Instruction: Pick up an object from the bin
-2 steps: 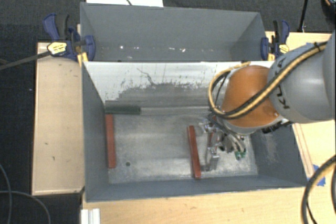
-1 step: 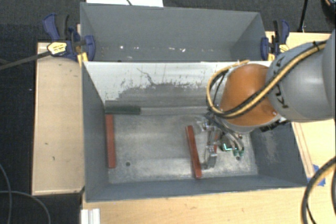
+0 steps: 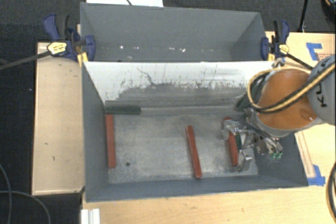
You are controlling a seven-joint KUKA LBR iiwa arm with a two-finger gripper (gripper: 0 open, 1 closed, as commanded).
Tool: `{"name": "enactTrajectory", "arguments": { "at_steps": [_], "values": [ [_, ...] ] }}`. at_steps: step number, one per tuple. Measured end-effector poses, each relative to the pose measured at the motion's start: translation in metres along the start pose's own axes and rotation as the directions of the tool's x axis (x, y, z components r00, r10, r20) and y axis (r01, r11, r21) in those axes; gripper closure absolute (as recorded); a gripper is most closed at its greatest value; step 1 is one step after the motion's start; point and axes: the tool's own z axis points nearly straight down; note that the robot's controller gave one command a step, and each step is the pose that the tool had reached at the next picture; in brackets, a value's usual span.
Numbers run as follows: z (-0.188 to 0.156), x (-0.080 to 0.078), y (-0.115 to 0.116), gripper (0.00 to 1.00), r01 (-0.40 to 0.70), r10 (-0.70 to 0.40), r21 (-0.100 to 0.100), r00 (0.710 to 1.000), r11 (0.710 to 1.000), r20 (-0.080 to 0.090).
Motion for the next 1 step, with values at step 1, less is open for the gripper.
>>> {"name": "enactTrajectory", "arguments": {
  "at_steps": [1],
  "values": [
    [0.0010,0.0074,-0.0293,0.00,0.584,-0.584,-0.001,0.812,0.812,0.006]
  ]
}}
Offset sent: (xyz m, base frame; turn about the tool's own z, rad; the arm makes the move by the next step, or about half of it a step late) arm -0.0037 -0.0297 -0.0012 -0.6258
